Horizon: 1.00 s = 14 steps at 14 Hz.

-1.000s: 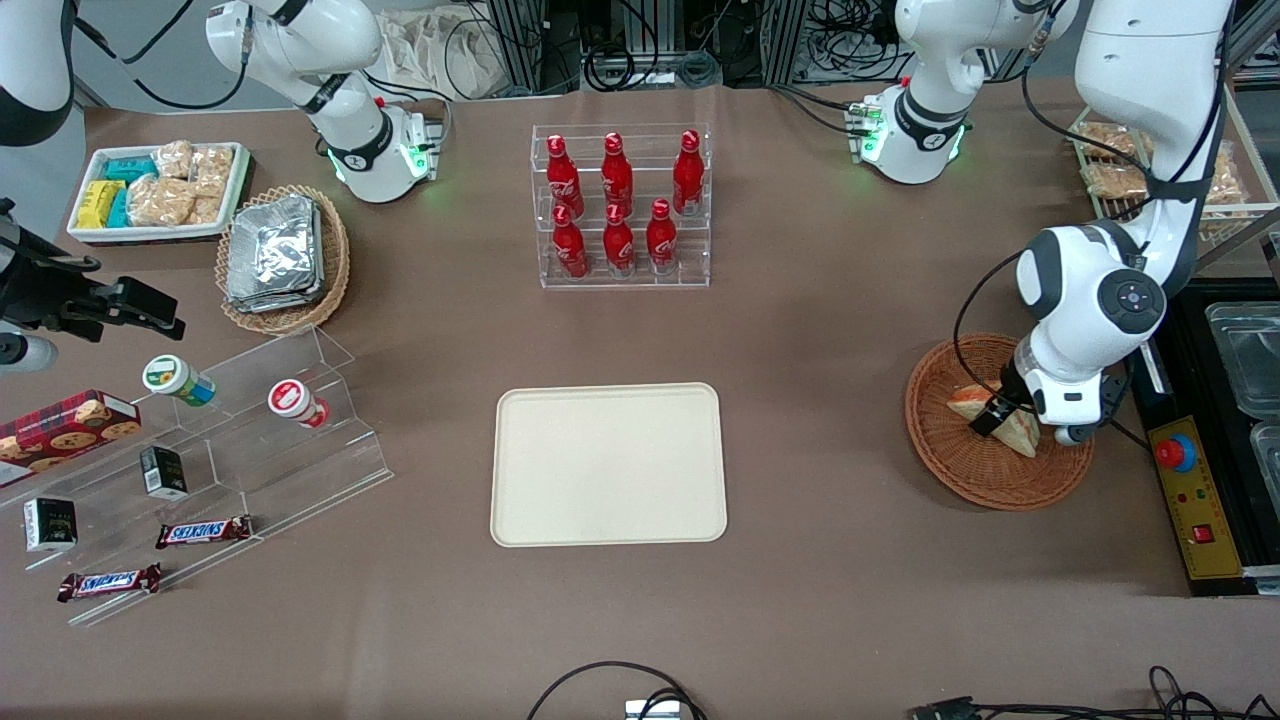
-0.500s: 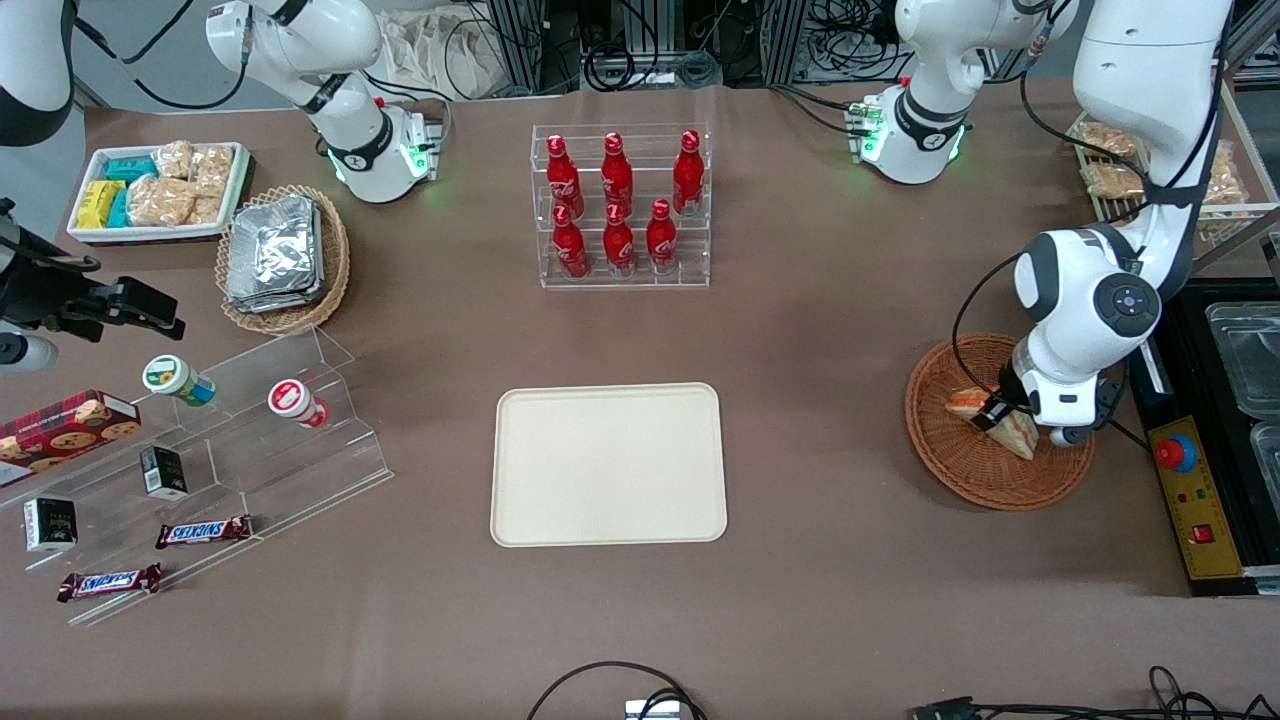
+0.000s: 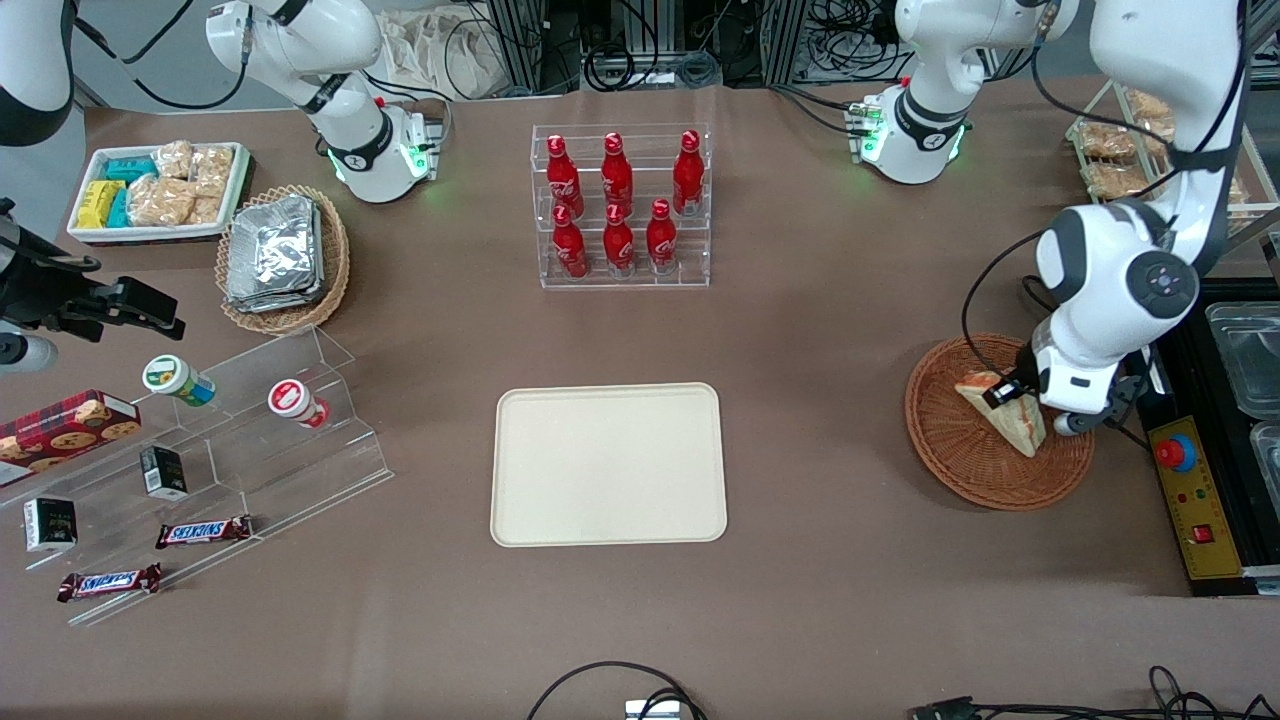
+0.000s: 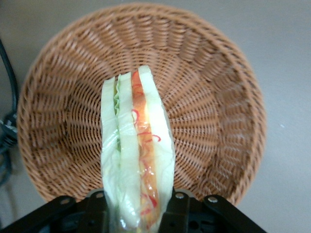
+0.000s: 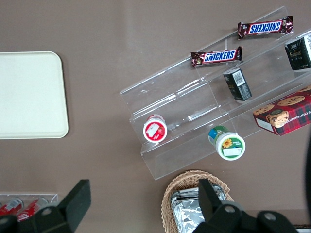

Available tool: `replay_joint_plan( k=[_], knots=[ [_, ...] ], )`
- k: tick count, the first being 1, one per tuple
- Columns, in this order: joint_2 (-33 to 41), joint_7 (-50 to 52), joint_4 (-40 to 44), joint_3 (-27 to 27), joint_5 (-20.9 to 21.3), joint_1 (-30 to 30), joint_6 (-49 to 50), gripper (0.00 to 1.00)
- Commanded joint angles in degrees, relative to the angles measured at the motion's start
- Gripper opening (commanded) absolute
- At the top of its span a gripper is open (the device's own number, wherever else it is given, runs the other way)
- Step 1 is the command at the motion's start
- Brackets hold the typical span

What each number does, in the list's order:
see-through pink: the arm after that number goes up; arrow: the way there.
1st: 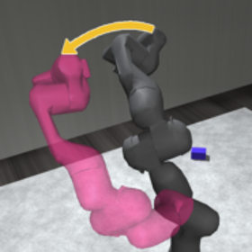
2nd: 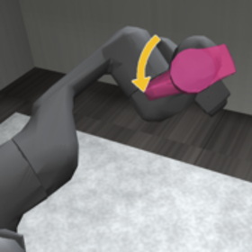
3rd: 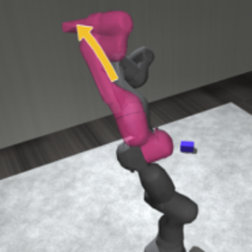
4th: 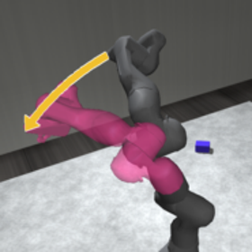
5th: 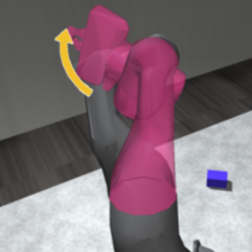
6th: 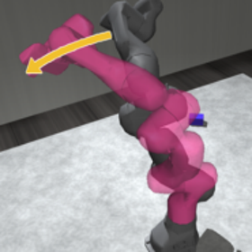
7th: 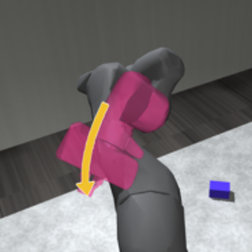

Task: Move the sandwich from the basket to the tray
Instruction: 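Close the left gripper on the sandwich and lift it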

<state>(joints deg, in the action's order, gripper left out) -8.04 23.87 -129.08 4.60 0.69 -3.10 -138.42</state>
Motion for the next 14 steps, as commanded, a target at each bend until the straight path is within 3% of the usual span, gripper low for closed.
replay_joint_plan(
  k=[1,3,11,14],
  knots=[
    [4.9,-7.3,-0.6,-0.2,0.5,-0.1,2.4,0.33],
    [5.8,-10.2,0.7,-0.6,0.5,-0.5,3.5,0.28],
    [5.0,-10.8,11.3,-10.7,0.8,-0.9,10.5,0.11],
    [2.0,-10.6,18.6,-14.1,2.3,-0.9,16.7,0.1]
  ],
)
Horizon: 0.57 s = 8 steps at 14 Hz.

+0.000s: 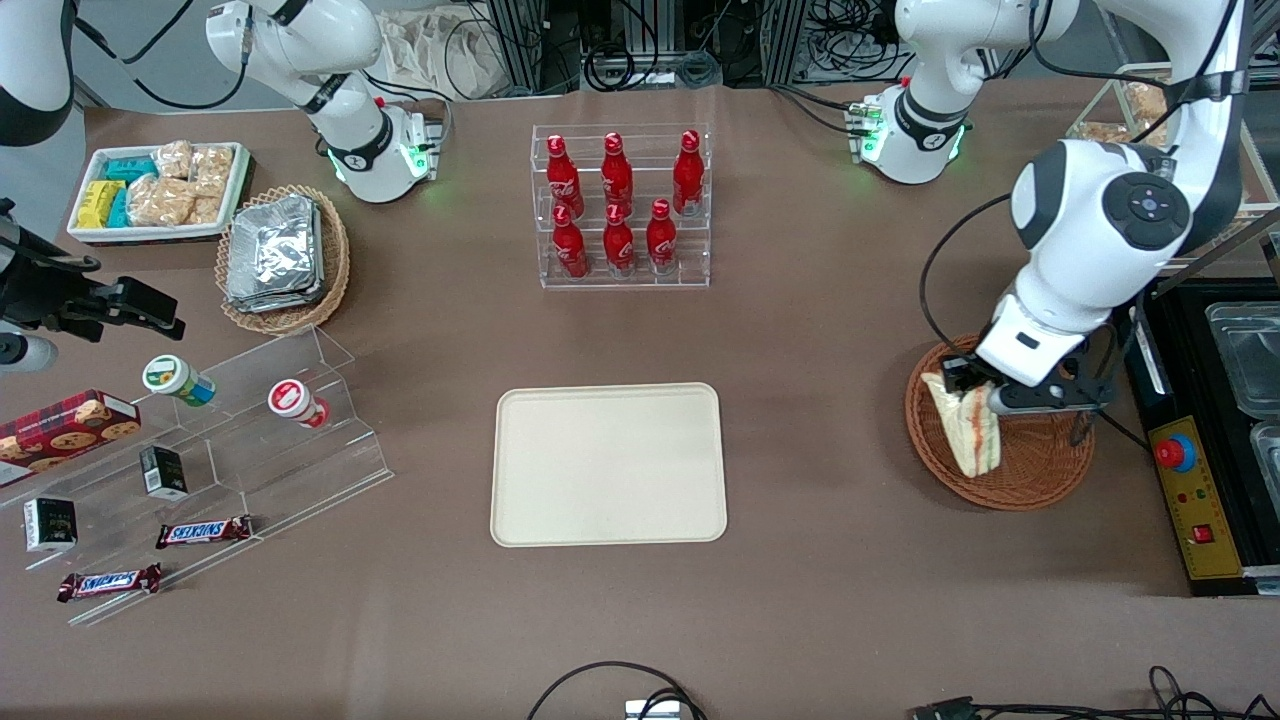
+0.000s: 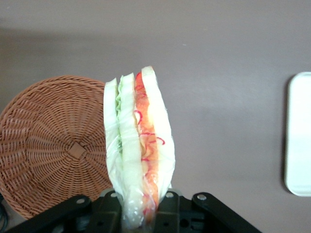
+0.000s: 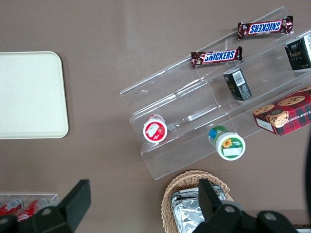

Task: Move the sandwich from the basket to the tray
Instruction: 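Close the left gripper on the sandwich and lift it, then carry the sandwich with the left gripper over the cream tray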

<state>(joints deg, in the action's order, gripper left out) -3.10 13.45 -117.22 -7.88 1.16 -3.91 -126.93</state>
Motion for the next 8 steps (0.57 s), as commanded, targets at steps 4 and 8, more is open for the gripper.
replay_joint_plan(
  k=[4,8],
  knots=[
    [-9.4,5.1,19.6,-5.9,2.2,-1.1,13.5,0.1],
    [-13.7,10.2,26.4,-5.9,2.3,-6.9,13.5,0.1]
  ],
)
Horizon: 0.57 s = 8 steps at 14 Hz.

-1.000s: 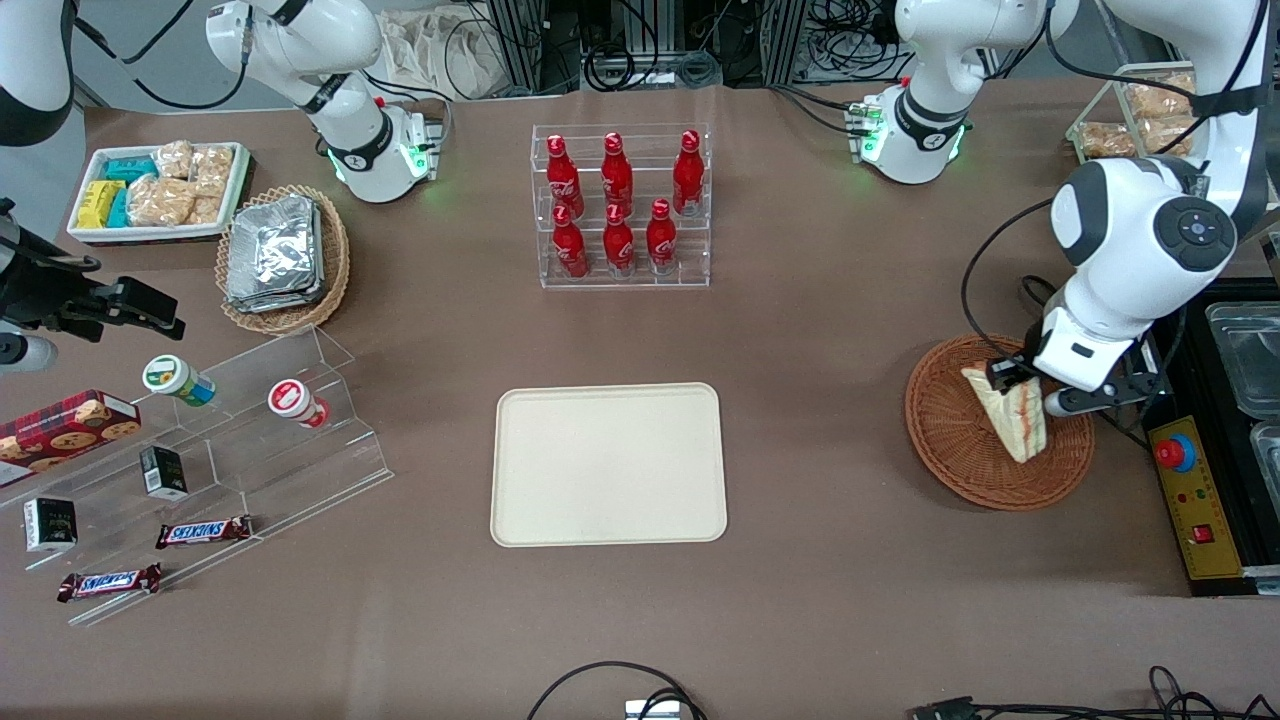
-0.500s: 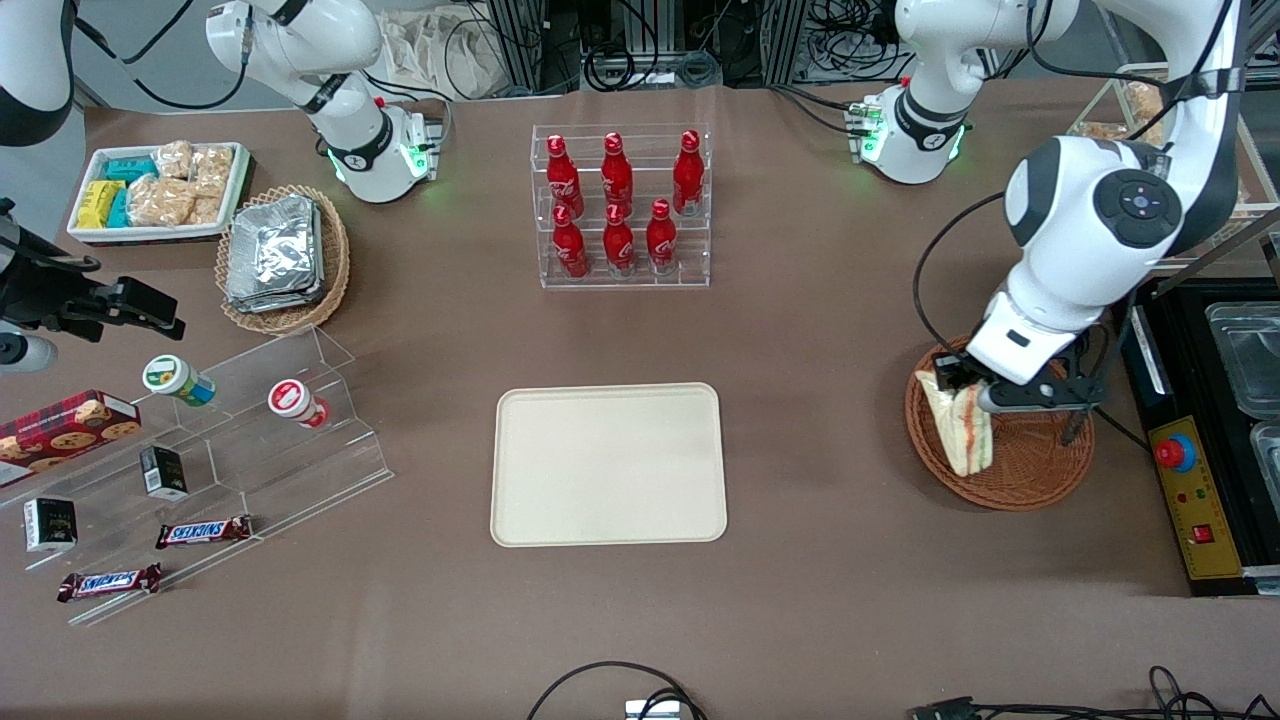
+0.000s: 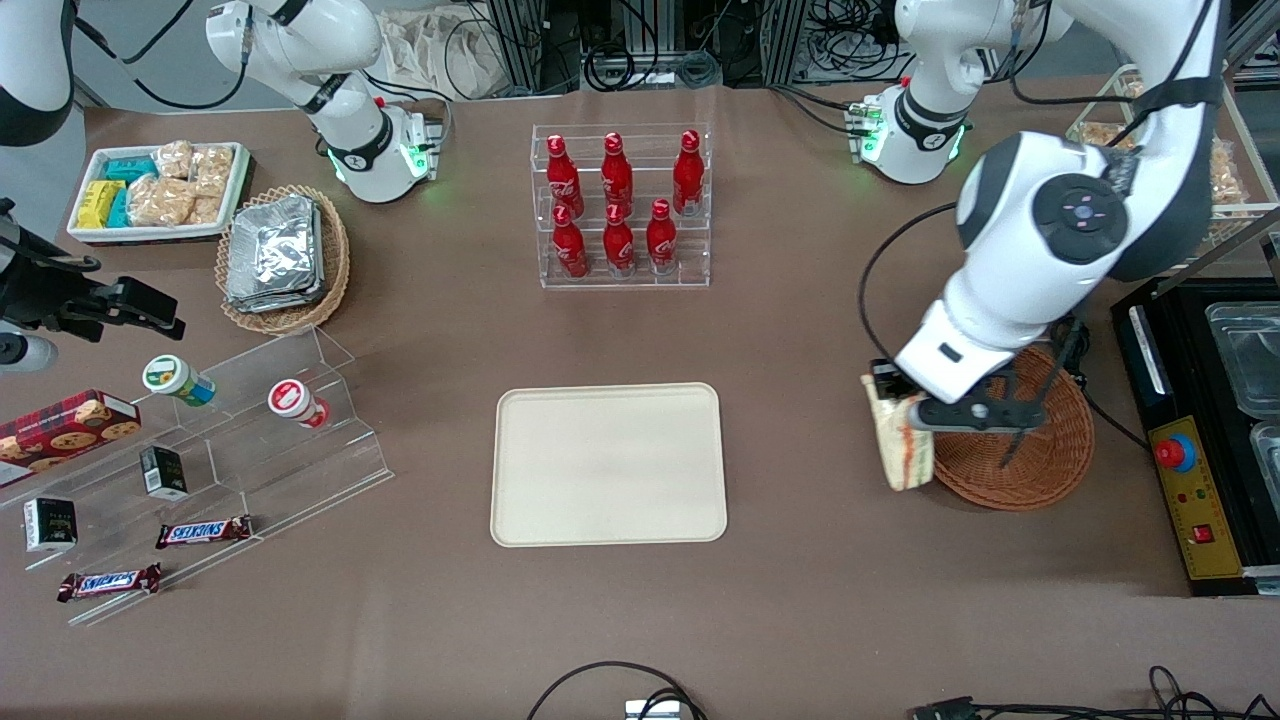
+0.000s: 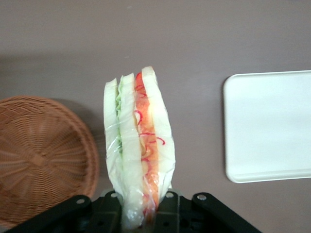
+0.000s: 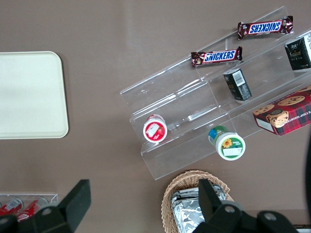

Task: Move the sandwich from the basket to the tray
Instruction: 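Carry the sandwich with the left gripper over the cream tray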

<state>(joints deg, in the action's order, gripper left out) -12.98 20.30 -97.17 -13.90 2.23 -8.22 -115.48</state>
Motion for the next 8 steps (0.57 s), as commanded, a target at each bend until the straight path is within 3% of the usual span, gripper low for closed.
replay_joint_plan(
  k=[1,5,7,8],
  knots=[
    [-5.3,4.6,8.6,0.1,1.3,-4.3,2.2,0.1],
    [-9.0,7.5,11.6,0.2,1.3,-9.1,2.3,0.11],
    [-10.0,7.6,12.4,0.2,0.9,-9.4,2.0,0.0],
    [-10.6,7.5,12.5,0.1,0.9,-10.1,1.8,0.0]
  ],
)
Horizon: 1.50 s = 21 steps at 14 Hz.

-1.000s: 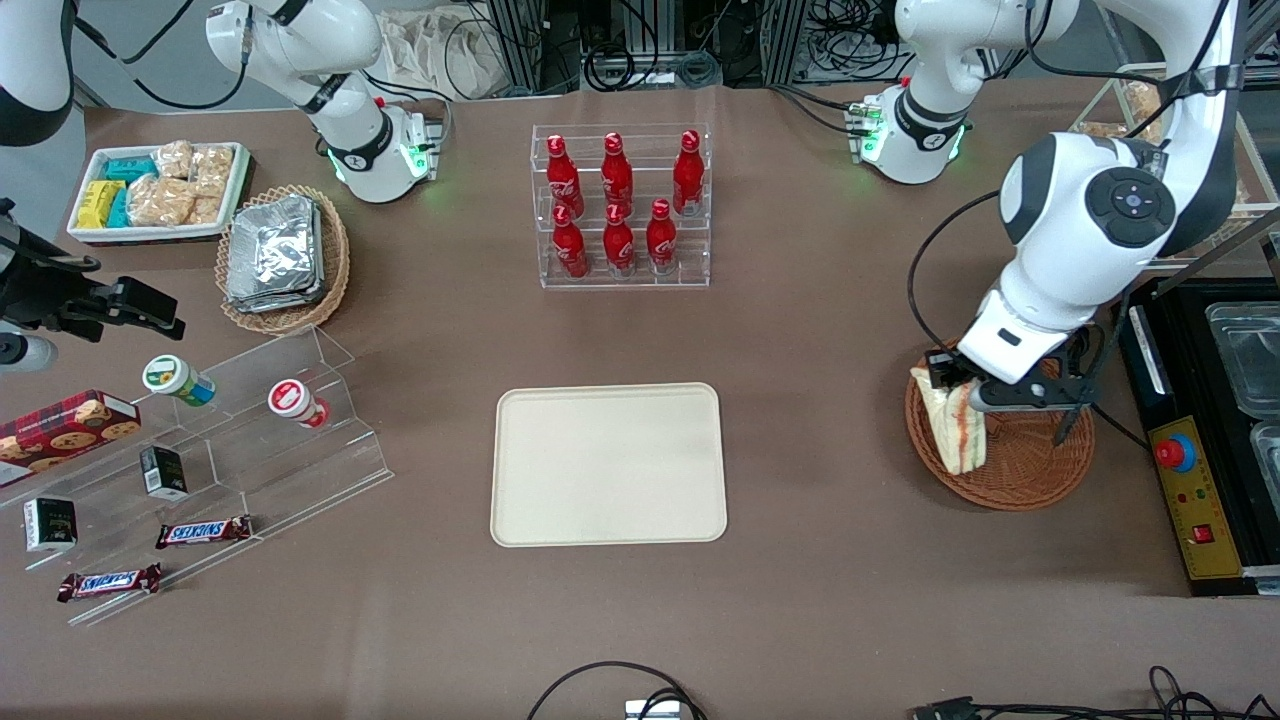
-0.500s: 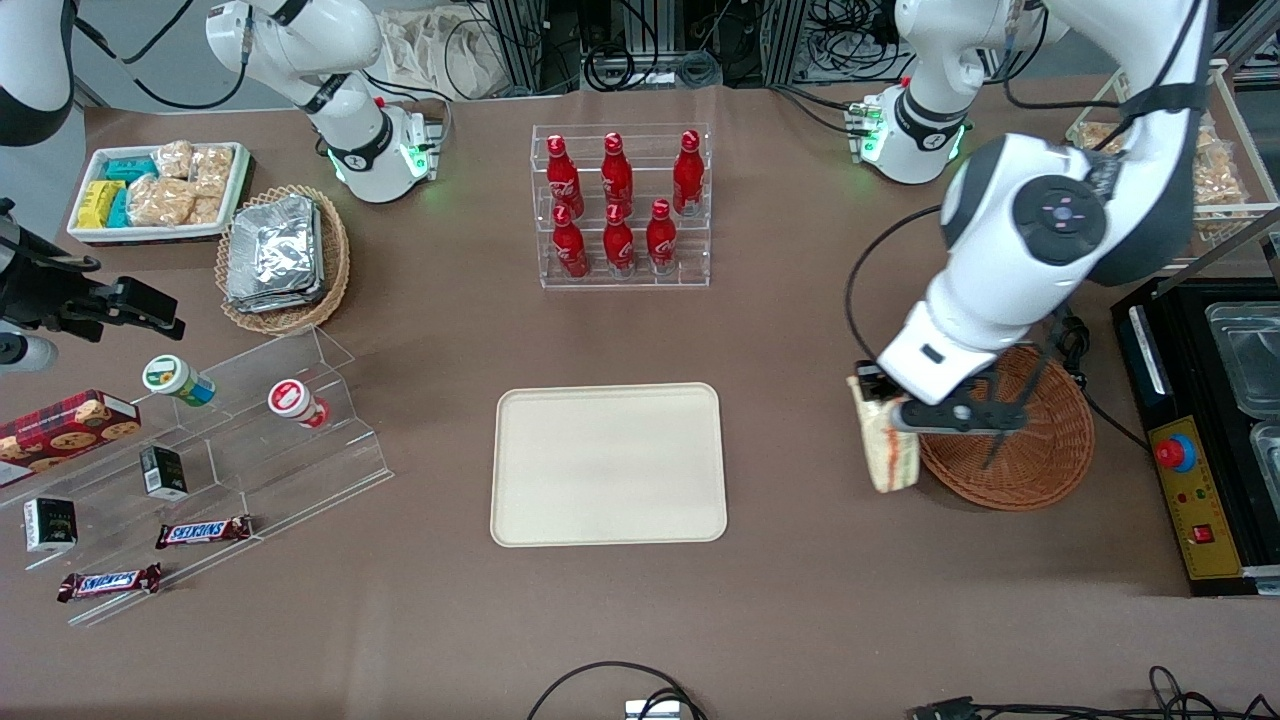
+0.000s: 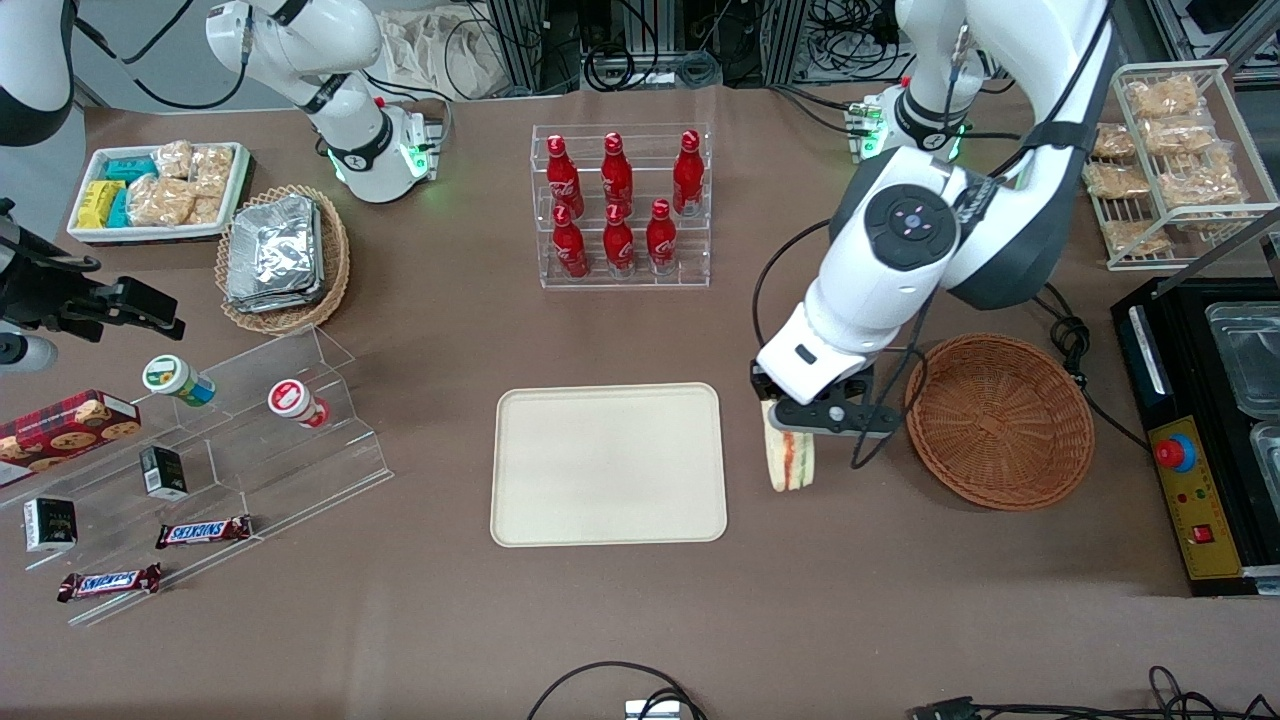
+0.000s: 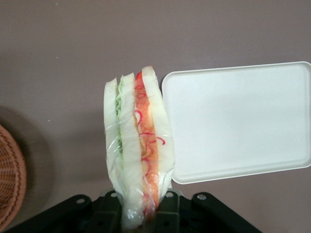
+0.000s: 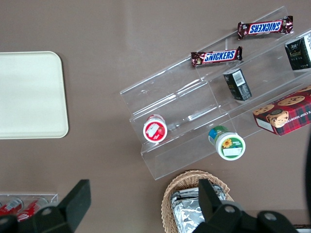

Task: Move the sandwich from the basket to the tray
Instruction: 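Carry the sandwich with the left gripper over the cream tray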

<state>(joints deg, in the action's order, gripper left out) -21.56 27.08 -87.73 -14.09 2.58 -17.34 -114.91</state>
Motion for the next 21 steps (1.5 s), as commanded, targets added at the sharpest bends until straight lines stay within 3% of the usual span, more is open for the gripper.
replay_joint_plan(
  k=[1,3,8,13,21],
  knots=[
    [-2.3,0.7,3.2,0.4,0.8,-2.7,1.0,0.0],
    [-4.6,1.3,3.6,0.4,4.3,-4.4,-0.3,0.0],
    [-11.8,3.2,4.7,0.6,6.6,-9.5,-3.9,0.0],
    [-18.3,11.2,4.7,0.6,12.4,-11.6,-12.1,0.0],
    [-27.5,12.3,12.2,0.6,13.1,-13.5,-13.1,0.0]
  ],
)
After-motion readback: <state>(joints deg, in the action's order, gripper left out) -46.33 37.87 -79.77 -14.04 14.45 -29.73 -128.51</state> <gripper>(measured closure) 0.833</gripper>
